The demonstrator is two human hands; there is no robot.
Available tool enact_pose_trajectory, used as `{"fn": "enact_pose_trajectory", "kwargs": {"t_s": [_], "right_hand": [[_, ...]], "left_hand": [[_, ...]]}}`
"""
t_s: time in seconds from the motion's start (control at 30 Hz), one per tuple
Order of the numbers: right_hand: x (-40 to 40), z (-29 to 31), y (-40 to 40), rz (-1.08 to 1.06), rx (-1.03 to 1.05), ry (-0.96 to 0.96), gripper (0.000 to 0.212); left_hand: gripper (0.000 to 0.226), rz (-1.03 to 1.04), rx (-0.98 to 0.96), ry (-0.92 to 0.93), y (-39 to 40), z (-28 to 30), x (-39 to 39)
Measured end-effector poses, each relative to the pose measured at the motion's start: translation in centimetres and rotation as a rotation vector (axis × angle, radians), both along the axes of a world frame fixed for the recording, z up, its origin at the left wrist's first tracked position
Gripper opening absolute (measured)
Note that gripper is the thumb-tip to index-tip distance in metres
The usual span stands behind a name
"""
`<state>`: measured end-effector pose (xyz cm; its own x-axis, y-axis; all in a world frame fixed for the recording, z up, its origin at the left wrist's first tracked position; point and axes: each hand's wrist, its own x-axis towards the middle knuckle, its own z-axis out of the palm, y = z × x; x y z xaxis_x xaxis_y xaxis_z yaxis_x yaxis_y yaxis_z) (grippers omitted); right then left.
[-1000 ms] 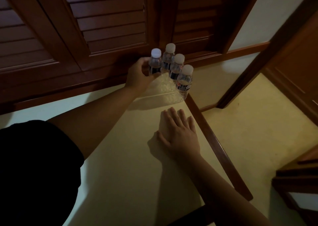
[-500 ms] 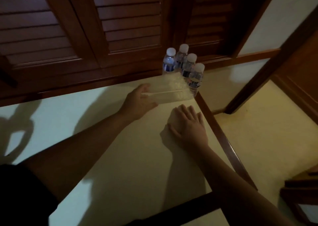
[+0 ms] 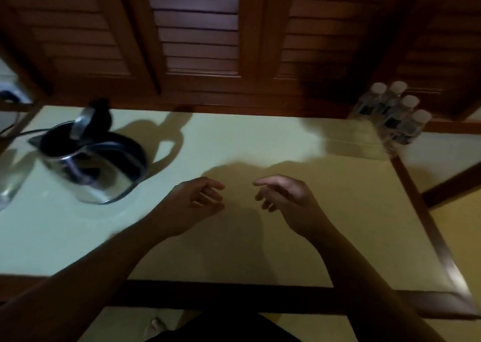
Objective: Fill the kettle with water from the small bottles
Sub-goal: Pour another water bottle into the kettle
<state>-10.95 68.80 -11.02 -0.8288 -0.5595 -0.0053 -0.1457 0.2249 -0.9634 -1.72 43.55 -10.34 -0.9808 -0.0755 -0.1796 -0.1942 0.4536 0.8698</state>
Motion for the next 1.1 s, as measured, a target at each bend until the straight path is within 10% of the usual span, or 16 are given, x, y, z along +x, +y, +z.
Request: {"fn": "enact_pose_trajectory", "kwargs": {"t_s": [0.73, 1.1], "right_hand": [[22.4, -3.1, -37.7, 0.196, -0.156, -0.146, 0.022], [22.8, -3.0, -52.2, 0.121, -0.015, 0.157, 0.08]], "left_hand": [[0.022, 0.287, -0.052, 0.253, -32.3, 4.7, 25.8], [0.037, 0.219, -0.929, 0.509, -42.4, 9.0, 24.4]]}}
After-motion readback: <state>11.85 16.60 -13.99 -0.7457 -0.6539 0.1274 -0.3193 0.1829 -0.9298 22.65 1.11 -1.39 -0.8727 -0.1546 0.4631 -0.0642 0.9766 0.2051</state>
